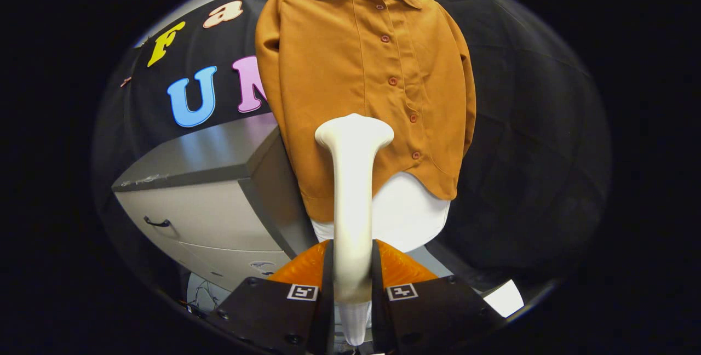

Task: Iron the clothes twice with a garment steamer, once on the left side and once on the right side.

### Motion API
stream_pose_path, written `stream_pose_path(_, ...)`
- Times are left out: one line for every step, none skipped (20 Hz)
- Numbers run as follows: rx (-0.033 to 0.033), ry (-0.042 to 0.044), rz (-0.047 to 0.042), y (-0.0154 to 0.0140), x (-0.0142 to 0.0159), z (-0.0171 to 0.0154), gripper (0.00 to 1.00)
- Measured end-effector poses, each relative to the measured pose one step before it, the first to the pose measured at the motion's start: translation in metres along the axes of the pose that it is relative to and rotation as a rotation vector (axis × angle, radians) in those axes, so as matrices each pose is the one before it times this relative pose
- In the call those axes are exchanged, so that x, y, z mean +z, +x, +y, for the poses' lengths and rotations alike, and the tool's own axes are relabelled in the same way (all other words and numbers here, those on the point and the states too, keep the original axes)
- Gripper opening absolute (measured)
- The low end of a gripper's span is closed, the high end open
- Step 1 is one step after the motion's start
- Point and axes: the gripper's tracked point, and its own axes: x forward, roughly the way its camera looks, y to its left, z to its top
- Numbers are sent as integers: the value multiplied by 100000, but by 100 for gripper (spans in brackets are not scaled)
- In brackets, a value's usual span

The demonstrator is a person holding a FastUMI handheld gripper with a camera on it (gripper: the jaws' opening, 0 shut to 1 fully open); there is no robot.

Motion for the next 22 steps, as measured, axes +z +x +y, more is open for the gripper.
stream_pose_path(-325, 677, 868, -176, -525, -169, 31)
stream_pose_path(-326, 828, 757, -151, -446, -191, 31)
stream_pose_path(-215, 723, 628, -221, -505, -221, 31)
stream_pose_path(-117, 586, 544, -391, -432, -120, 31)
stream_pose_path(6, 334, 119, -365, -344, -152, 31)
stream_pose_path(-175, -29, 308, -408, -501, -148, 31)
stream_pose_path(-496, -66, 73, -203, -97, -179, 31)
stream_pose_path(-362, 441, -300, -407, 13, -170, 31)
stream_pose_path(-268, 762, -513, -330, 164, -119, 31)
stream_pose_path(-79, 657, -1107, -434, 284, -69, 31)
stream_pose_path(-76, 326, -1703, -393, 577, 5, 30)
stream_pose_path(29, 96, -2110, -457, 715, 89, 31)
stream_pose_path(167, 182, -2949, -482, 1041, 48, 31)
stream_pose_path(190, 237, -3116, -452, 1193, 107, 30)
stream_pose_path(202, 469, -3366, -363, 1594, 148, 31)
stream_pose_path(159, 383, -3806, -552, 1577, 174, 30)
stream_pose_path(124, -418, -4171, -442, 1899, 189, 30)
stream_pose_path(25, -1310, -4628, -549, 1857, 268, 30)
stream_pose_path(220, -1557, -4682, -442, 2110, 208, 30)
stream_pose_path(352, -1048, -4469, -291, 2102, 94, 30)
stream_pose_path(515, -507, -3879, -124, 2118, 244, 30)
stream_pose_path(590, -464, -3755, -11, 1715, 207, 30)
